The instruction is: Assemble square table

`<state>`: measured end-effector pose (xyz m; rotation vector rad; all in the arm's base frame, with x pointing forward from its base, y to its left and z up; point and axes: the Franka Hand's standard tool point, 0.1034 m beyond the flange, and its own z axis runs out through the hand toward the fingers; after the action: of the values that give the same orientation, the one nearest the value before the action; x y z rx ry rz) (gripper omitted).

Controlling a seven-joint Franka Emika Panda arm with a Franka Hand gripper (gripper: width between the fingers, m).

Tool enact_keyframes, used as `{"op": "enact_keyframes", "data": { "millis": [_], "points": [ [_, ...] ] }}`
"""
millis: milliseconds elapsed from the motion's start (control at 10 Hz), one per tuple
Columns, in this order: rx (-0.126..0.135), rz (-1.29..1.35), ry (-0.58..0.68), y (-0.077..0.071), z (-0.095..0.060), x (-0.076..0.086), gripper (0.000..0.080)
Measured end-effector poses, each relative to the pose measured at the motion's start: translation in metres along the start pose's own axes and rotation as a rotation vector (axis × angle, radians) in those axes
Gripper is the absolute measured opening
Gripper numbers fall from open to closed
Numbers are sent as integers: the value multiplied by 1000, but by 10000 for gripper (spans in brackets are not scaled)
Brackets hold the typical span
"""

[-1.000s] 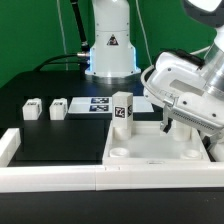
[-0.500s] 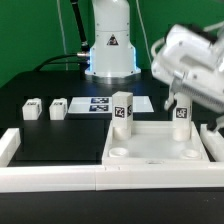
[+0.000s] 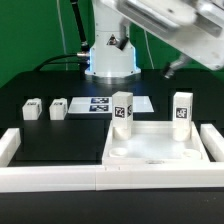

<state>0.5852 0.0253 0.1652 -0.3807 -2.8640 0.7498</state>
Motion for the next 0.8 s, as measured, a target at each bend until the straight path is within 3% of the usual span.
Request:
{"op": "enact_keyframes", "data": {
  "millis": [100, 400, 500, 600, 800],
  "points": [
    [-1, 64, 2, 6, 1, 2, 648],
    [1, 284, 5, 5, 2, 2, 648],
    [-15, 376, 28, -6, 5, 9, 648],
    [-12, 474, 37, -25, 4, 15, 648],
    [19, 704, 51, -65, 11, 34, 648]
  ]
}}
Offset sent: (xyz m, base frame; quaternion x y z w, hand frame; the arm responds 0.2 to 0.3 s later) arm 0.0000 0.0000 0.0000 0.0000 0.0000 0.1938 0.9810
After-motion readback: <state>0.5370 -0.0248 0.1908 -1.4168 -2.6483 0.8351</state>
